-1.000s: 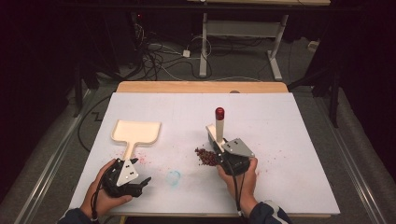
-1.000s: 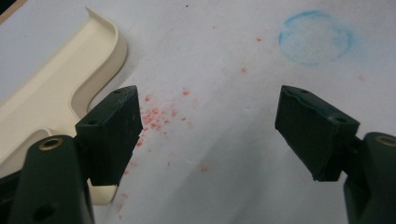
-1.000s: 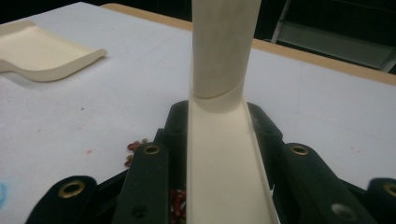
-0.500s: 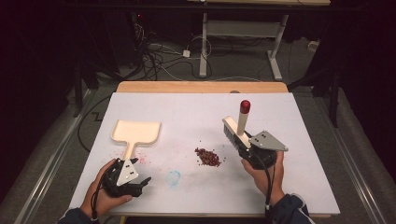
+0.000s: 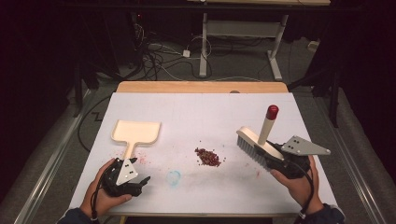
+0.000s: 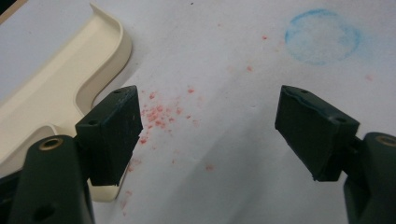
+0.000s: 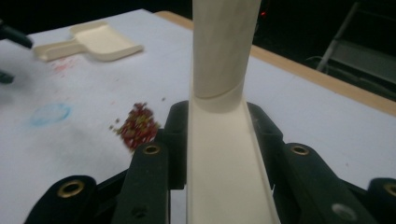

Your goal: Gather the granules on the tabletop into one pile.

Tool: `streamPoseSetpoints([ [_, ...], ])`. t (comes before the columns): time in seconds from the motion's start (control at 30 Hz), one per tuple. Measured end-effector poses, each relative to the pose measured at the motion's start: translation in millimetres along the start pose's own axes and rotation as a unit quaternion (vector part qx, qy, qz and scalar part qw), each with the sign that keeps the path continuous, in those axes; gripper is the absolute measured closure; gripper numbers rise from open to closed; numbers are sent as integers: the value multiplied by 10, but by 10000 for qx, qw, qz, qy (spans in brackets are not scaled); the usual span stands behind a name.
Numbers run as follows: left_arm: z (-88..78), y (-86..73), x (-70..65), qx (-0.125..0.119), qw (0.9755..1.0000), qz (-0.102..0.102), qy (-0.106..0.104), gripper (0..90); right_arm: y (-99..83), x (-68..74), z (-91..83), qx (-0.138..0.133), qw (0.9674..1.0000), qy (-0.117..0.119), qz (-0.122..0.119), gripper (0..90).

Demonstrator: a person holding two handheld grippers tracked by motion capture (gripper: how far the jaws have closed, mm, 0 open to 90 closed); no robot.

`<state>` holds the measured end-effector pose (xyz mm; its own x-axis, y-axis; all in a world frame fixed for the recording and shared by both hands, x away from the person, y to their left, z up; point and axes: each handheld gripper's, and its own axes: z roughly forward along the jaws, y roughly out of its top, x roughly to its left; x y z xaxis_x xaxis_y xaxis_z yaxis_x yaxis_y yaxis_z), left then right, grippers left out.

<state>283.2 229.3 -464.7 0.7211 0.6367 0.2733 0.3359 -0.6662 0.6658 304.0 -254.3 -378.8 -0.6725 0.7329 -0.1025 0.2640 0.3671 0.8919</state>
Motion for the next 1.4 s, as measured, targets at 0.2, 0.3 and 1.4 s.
streamPoseSetpoints([
  [0.2,4,-3,0,29,10000,-12,8,218,-99,-16,-169,435,9974,580,-39,666],
  [0.3,1,-4,-1,25,10000,-18,5,218,-153,-12,-201,712,9940,826,-80,667],
  [1.4,78,18,3,131,9999,29,-86,219,-223,-1138,507,1685,9813,456,817,534],
])
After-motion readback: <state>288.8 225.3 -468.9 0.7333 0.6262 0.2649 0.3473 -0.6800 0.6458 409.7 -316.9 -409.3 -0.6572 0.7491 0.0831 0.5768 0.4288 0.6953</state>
